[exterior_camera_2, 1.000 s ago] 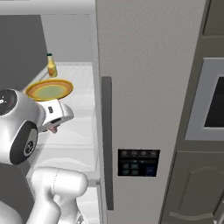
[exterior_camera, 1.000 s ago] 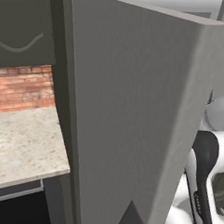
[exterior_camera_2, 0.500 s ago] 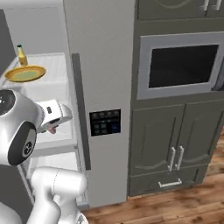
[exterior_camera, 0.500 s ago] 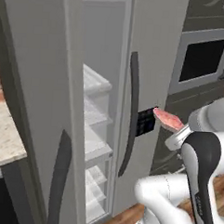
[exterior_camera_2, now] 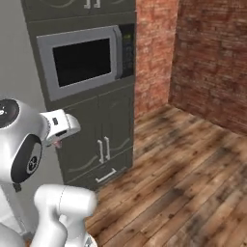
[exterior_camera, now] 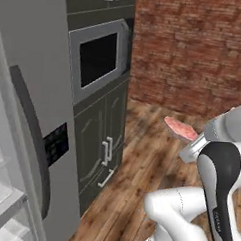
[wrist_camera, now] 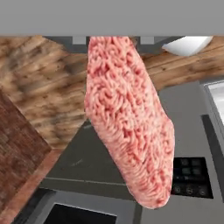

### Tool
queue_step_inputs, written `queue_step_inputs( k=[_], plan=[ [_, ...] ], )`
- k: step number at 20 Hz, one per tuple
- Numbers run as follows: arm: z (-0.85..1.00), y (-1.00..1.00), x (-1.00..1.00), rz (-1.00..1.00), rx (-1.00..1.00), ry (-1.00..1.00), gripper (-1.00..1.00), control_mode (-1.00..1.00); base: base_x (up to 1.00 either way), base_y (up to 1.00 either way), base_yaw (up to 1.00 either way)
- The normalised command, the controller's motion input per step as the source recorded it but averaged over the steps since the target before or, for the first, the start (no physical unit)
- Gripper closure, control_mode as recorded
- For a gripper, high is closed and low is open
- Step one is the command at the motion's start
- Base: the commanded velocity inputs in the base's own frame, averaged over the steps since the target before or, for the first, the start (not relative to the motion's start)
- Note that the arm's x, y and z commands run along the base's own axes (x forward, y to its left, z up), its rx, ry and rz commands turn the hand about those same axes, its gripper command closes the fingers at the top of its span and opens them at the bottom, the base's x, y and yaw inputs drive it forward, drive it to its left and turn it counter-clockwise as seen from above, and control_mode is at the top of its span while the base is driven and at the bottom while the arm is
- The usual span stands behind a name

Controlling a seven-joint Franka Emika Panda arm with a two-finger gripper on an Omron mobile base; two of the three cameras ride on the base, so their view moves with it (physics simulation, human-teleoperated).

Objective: Retrieve the steak from the fridge and place it on the saucepan with marinade on the stove.

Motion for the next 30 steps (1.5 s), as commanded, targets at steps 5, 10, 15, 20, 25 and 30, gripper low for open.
queue_step_inputs(
  k=[5,10,15,20,25,30],
  plan=[
    [0.00,0.00,0.00,0.00,0.00,0.00,1.00,1.00,0.00,-0.49,-0.96],
    [0.00,0.00,0.00,0.00,0.00,0.00,1.00,1.00,0.00,-0.44,-0.95],
    [0.00,0.00,0.00,0.00,0.00,0.00,1.00,1.00,0.00,-0.26,-1.00],
    [0.00,0.00,0.00,0.00,0.00,0.00,1.00,1.00,0.00,-0.15,-1.00],
    [0.00,0.00,0.00,0.00,0.00,0.00,1.00,1.00,0.00,-0.08,-1.00],
    [0.00,0.00,0.00,0.00,0.00,0.00,1.00,1.00,0.00,0.00,-1.00]
  ],
)
